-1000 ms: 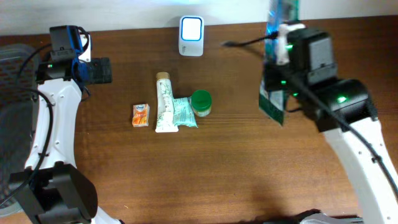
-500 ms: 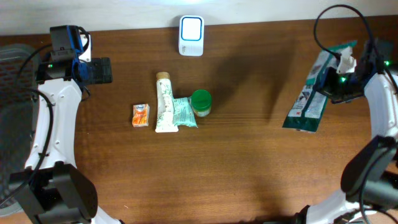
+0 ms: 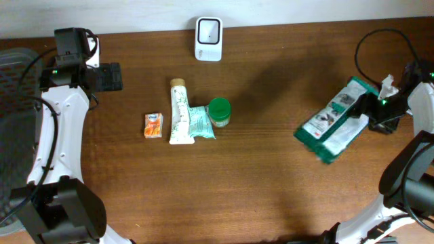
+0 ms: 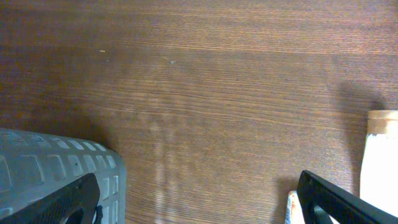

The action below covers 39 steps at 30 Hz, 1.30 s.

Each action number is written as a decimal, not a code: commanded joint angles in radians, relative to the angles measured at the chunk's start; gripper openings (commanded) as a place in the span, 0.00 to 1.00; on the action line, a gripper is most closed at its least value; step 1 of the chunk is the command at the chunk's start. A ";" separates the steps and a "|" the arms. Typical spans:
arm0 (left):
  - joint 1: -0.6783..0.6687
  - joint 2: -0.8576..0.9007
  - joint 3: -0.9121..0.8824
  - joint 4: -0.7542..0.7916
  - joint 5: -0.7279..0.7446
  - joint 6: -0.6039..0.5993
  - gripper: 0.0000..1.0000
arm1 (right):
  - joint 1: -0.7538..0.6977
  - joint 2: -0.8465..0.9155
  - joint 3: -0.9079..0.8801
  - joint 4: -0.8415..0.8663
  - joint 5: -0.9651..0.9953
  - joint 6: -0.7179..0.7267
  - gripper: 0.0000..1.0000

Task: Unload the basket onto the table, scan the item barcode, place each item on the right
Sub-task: 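Move the 3M package right and release it on the table, then grasp the green-capped jar with the right gripper and lift it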

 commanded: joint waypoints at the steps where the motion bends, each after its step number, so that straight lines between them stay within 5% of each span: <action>1: 0.002 0.008 0.013 0.002 -0.007 0.013 0.99 | 0.000 0.000 0.078 -0.114 0.031 0.011 0.80; 7: 0.002 0.008 0.013 0.002 -0.007 0.013 0.99 | 0.174 0.000 0.369 -0.466 0.028 0.022 0.99; 13: 0.002 0.008 0.013 0.002 -0.007 0.013 0.99 | 0.550 0.000 0.391 -0.198 -0.179 0.040 0.98; 21: 0.002 0.008 0.013 0.002 -0.007 0.013 0.99 | 0.889 0.053 0.391 0.032 0.121 0.465 0.92; 39: 0.002 0.008 0.013 0.002 -0.007 0.013 0.99 | 1.029 0.292 0.385 0.102 0.135 0.483 0.75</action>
